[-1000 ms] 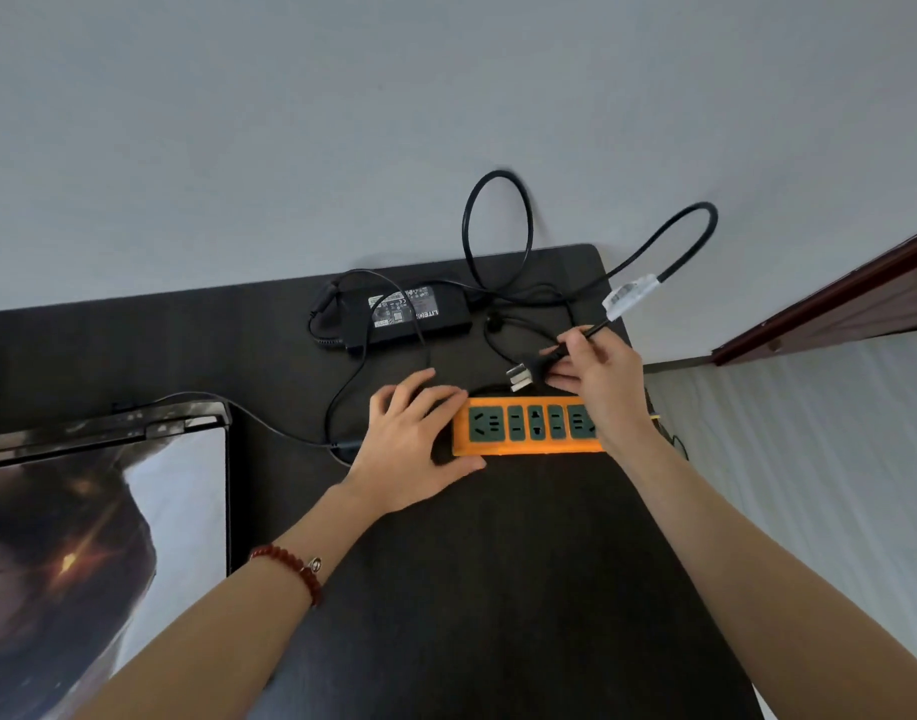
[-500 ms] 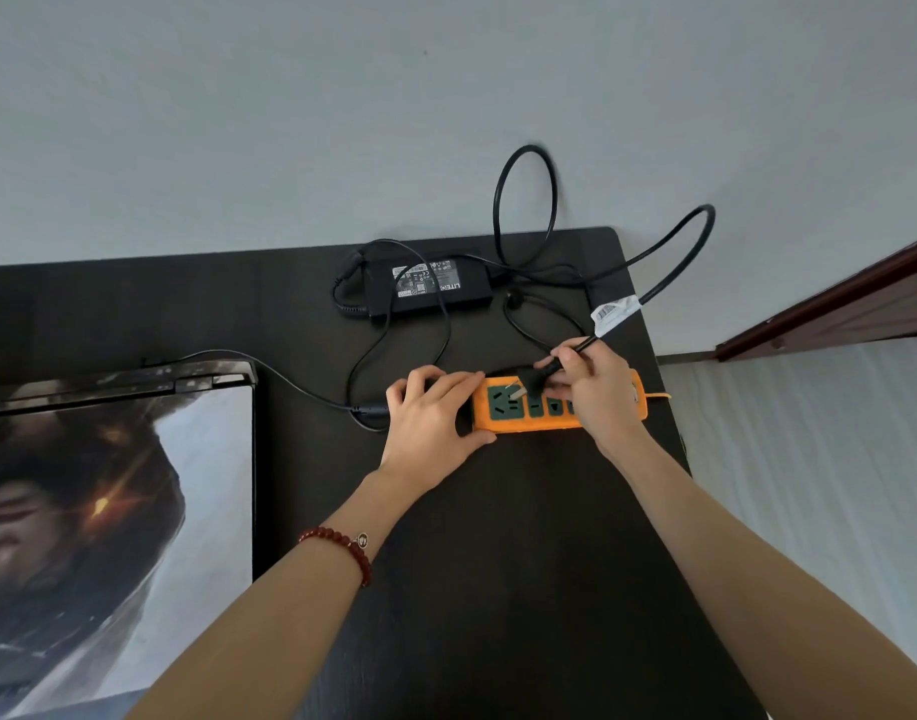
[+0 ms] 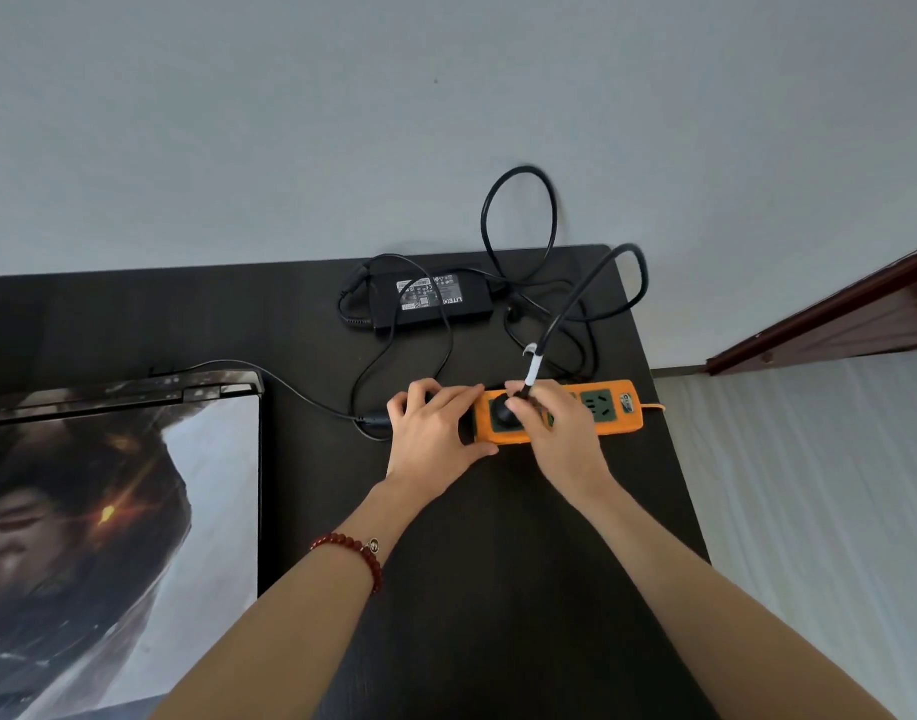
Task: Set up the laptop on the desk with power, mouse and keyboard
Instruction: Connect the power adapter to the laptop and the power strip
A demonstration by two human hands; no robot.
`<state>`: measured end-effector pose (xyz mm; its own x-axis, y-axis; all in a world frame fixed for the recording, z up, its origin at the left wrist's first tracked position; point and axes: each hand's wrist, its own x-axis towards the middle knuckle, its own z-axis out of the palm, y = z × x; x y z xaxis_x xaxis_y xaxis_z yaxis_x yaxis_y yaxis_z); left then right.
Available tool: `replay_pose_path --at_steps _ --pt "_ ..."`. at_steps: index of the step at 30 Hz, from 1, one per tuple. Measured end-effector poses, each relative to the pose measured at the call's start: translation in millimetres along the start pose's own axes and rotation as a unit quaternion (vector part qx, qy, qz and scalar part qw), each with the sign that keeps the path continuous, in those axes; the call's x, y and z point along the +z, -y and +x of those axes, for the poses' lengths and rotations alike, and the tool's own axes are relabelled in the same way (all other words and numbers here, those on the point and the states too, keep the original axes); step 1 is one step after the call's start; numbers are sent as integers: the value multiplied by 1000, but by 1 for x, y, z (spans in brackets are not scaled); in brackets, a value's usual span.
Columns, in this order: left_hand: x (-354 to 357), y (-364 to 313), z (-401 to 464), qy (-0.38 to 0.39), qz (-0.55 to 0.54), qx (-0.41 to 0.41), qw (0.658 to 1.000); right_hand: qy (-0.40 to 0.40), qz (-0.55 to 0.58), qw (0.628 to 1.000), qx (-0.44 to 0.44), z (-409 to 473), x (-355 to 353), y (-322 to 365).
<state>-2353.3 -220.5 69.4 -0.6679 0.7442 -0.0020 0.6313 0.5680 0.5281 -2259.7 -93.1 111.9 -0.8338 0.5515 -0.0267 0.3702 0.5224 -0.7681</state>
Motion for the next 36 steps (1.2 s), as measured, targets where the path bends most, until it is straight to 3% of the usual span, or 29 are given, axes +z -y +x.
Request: replay_pose_path --at_steps 8,15,23,36 --pt "-1 2 0 -1 -17 -10 1000 -34 -37 999 -13 1 9 -1" --pt "3 7 -1 -10 -19 -1 1000 18 -47 999 -16 3 4 -5" --pt "3 8 0 -18 -8 15 1000 -38 -56 998 -12 2 13 -7" --pt "3 6 1 -22 14 11 1000 -54 -46 996 -44 -2 20 -17"
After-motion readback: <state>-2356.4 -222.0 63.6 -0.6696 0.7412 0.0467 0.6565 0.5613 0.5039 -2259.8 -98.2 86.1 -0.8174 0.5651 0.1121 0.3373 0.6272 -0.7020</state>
